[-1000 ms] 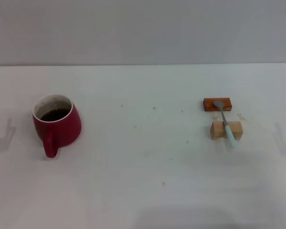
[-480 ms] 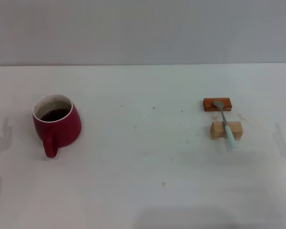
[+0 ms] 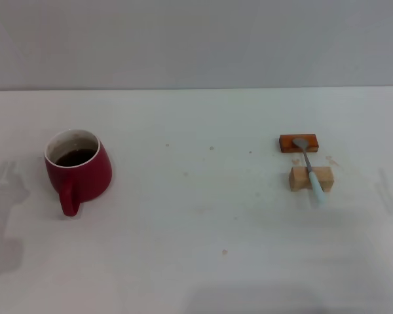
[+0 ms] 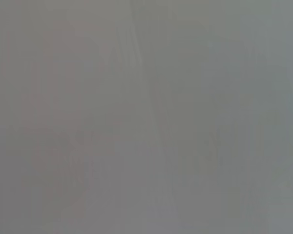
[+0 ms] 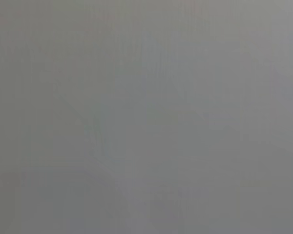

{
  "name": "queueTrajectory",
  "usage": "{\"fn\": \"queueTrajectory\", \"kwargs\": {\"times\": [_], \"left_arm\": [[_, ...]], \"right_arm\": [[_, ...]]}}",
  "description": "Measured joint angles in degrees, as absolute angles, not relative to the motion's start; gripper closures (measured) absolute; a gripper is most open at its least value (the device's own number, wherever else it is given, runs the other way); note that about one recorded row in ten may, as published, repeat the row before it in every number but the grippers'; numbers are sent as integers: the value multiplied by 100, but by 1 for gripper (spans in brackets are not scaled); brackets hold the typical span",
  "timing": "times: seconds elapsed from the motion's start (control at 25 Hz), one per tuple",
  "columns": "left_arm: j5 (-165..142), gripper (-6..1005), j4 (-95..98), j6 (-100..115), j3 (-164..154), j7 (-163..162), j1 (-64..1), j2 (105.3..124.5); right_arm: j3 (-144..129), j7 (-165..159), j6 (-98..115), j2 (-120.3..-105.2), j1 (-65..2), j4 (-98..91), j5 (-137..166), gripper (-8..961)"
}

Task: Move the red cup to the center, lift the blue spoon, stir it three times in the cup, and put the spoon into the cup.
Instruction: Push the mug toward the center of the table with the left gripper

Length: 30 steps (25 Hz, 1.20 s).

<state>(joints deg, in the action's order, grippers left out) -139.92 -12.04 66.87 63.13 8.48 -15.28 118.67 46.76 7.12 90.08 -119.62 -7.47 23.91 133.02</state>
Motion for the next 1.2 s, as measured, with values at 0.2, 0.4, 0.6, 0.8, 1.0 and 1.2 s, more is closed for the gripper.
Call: {"fn": "queueTrajectory", "kwargs": {"times": [0.2,0.4,0.6,0.8,1.0,1.2], "left_arm": [[-13992,841,-1195,6504,6294,1416,-1624,11857],[-13992,1000,-1187,6236,6249,1974,-1770,11835],[-13992,995,-1181,5924,6157,2772,-1985,11834],[-13993,990,-1156,5585,5895,3444,-2204,11829],[-13990,984,-1099,5479,5709,3713,-2337,11827],[-13990,979,-1008,5451,5493,3735,-2433,11828]], "right_arm": [[4676,709,9008,-11962,-747,2407,13307,168],[4676,703,9008,-11962,-731,2408,13316,169],[4676,703,9008,-11962,-713,2409,13318,169],[4676,703,9009,-11953,-705,2408,13318,169],[4676,704,9009,-11951,-703,2408,13299,169],[4676,704,9008,-11943,-708,2408,13276,169]]}}
